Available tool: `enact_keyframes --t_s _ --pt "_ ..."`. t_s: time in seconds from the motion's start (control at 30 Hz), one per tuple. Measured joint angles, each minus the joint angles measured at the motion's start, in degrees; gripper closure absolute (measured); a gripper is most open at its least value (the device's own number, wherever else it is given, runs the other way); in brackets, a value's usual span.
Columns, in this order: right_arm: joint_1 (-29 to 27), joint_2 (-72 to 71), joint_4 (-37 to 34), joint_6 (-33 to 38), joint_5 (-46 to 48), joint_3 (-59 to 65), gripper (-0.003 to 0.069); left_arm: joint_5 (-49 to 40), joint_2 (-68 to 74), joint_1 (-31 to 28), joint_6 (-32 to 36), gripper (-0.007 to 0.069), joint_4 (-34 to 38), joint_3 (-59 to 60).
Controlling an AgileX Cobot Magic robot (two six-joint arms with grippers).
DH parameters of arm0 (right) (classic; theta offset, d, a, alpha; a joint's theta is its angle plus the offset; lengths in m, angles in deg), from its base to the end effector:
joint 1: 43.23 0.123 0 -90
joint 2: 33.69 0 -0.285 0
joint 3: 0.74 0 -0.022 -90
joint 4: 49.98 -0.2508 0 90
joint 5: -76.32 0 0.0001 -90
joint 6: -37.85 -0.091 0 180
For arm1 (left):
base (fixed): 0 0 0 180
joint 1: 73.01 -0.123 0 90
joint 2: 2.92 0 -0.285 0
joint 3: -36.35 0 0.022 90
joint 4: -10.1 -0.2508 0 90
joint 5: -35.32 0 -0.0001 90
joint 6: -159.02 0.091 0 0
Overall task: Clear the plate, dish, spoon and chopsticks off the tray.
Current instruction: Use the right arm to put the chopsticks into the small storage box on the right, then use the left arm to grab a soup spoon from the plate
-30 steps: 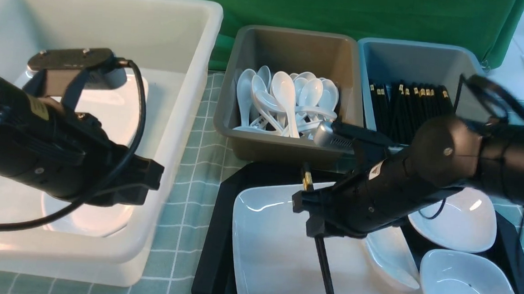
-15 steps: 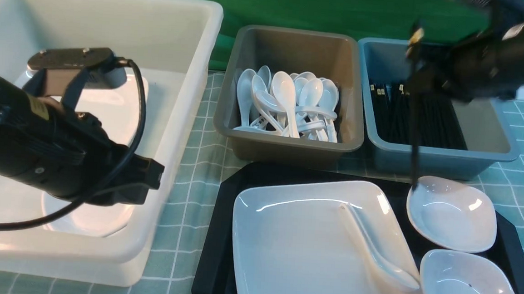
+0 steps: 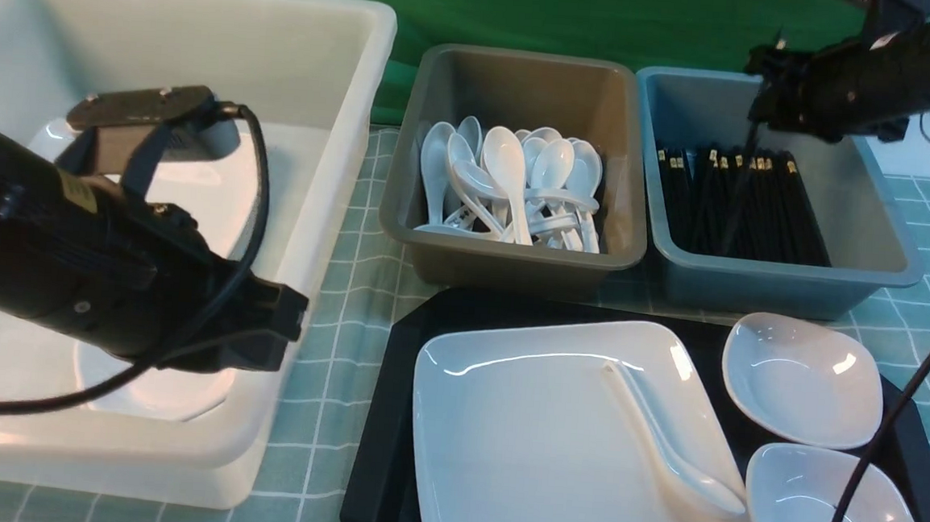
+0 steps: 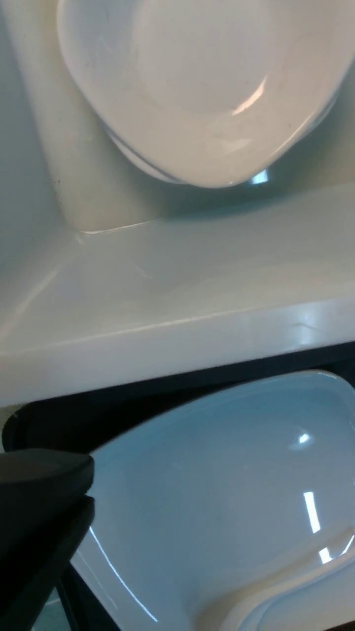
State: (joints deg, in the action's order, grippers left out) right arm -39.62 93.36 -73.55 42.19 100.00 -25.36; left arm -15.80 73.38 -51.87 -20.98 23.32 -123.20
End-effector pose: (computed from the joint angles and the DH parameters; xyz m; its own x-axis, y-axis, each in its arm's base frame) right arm 0.4936 0.0458 0.2672 -0.5952 0.2588 -0.7607 -0.0169 0.9425 0.3339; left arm 0.2112 -0.0990 0.3170 -0.8398 0.1708 -0.5153 0.3260 0.9177 -0.2271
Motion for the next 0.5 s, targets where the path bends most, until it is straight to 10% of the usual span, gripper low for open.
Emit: enact_keyframes --t_s 0.13,0.23,0.37,0.5 --pt "-0.13 -1.19 4.39 0.53 5.54 -1.10 0.0227 3.23 0.38 6.54 -0.71 0.0614 0.28 0.00" --pt "-0.55 -4.02 6.74 1.21 12.27 -2.21 0.0242 4.96 2.45 10.34 -2.79 0.0619 0.44 -0.84" --pt "-1.92 -14.29 10.96 5.22 28.91 -2.97 0.0537 5.38 11.82 16.41 -3.60 0.0624 0.44 -6.42" --pt "-2.29 -23.04 12.95 5.67 34.05 -0.32 0.0621 5.44 19.93 19.64 -4.18 0.0624 0.49 -12.95"
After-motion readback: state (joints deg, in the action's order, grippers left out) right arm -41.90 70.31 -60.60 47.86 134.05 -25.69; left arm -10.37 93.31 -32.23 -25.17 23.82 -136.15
